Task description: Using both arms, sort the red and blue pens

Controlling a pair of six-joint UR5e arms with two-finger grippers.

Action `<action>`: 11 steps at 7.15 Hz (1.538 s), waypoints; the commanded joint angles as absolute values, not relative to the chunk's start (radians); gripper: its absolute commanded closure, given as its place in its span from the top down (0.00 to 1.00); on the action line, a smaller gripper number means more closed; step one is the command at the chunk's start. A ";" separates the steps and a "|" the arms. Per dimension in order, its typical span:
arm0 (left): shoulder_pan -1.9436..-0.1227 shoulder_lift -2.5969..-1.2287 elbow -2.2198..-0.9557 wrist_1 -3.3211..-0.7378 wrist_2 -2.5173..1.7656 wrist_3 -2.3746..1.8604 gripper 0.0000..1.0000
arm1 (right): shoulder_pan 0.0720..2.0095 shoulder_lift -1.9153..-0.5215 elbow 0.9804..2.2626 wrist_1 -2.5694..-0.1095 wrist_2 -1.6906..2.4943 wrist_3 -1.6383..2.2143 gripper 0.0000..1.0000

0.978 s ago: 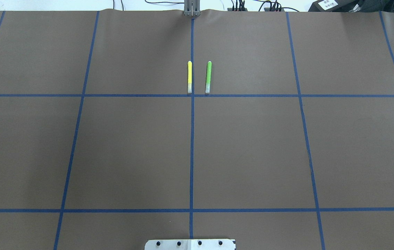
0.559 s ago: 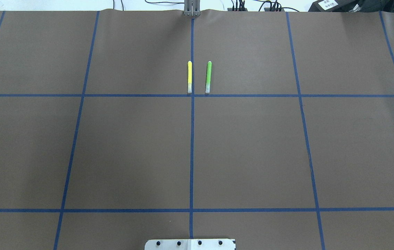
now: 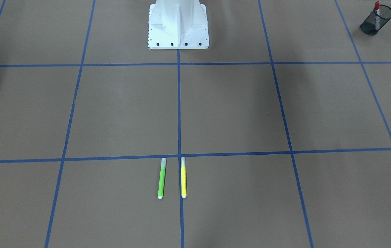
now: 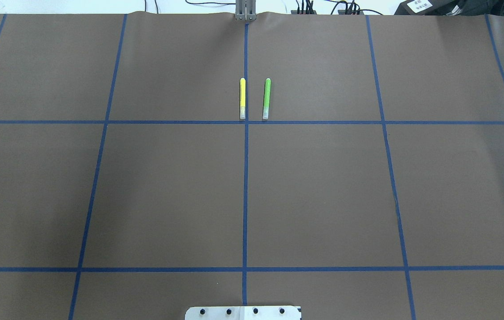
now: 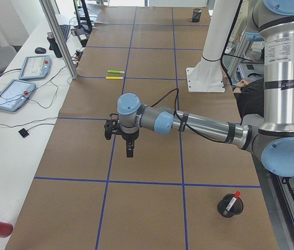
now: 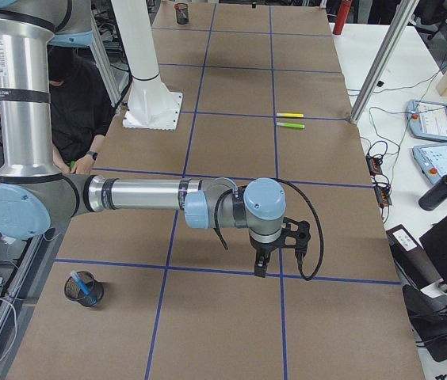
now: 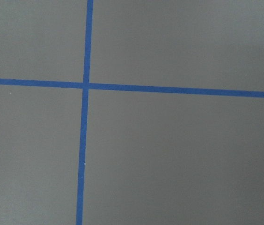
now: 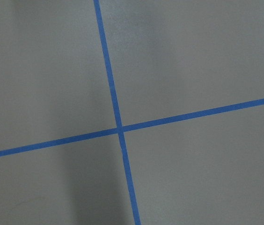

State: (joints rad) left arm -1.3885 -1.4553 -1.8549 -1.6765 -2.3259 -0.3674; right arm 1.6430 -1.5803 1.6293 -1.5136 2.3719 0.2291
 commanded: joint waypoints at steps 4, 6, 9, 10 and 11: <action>-1.511 -1.447 -1.852 -1.543 -2.339 -0.138 1.00 | 1.634 -1.589 1.594 -1.514 2.370 0.221 1.00; -1.511 -1.445 -1.833 -1.545 -2.339 -0.141 1.00 | 1.609 -1.601 1.621 -1.599 2.370 0.230 1.00; -1.511 -1.439 -1.833 -1.546 -2.338 -0.140 1.00 | 1.563 -1.608 1.706 -1.736 2.347 0.224 1.00; -1.512 -1.439 -1.833 -1.545 -2.338 -0.141 1.00 | 1.557 -1.609 1.706 -1.735 2.326 0.218 1.00; -1.511 -1.439 -1.827 -1.546 -2.339 -0.140 1.00 | 1.557 -1.615 1.706 -1.733 2.313 0.213 1.00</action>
State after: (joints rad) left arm -1.5118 -1.4390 -1.8315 -1.5456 -2.3383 -0.1403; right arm 1.5611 -1.6099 1.7032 -1.7309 2.3316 0.2194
